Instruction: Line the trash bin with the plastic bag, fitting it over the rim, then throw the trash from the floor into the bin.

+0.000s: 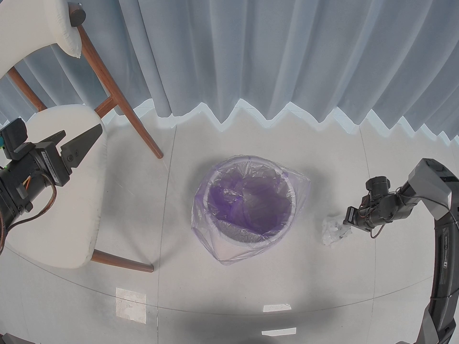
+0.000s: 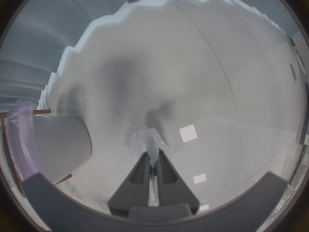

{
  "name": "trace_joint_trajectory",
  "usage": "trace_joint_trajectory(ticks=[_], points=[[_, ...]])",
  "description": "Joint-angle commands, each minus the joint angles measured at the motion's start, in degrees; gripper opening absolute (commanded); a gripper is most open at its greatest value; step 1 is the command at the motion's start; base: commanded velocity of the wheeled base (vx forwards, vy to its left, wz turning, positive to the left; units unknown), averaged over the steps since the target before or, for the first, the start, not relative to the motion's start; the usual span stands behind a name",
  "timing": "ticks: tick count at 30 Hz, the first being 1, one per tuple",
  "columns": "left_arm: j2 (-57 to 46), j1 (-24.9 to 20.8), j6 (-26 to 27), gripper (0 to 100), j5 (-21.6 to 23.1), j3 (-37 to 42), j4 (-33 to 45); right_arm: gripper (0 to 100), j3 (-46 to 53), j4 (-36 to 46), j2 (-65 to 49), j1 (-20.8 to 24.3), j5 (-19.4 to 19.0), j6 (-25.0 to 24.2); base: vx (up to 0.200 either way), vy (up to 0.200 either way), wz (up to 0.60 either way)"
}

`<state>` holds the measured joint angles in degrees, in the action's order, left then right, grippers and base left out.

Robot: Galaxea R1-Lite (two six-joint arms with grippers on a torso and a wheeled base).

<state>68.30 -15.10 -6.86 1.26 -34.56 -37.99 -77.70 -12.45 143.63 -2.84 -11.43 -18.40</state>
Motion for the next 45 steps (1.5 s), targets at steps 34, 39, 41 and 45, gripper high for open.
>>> trace_joint_trajectory(ticks=[34,39,41,45], points=[[-1.95,7.90,3.17,100,0.24,-1.83,-2.09,0,51.34,-62.79,-38.78,26.04,-2.54,3.10,0.000,0.000,0.00],[-1.95,8.25,3.26,100,0.33,-1.74,-2.09,0,49.75,-73.77,-27.79,25.78,-2.54,4.33,0.000,0.000,0.00],[-1.86,8.42,3.17,100,0.33,-2.09,-2.09,0,46.85,-76.24,-23.04,25.60,-2.45,4.33,0.000,0.000,0.00],[-1.86,8.86,3.26,100,0.33,-1.91,-2.09,0,43.51,-75.97,-19.97,25.78,-2.36,4.68,0.000,0.000,0.00]])
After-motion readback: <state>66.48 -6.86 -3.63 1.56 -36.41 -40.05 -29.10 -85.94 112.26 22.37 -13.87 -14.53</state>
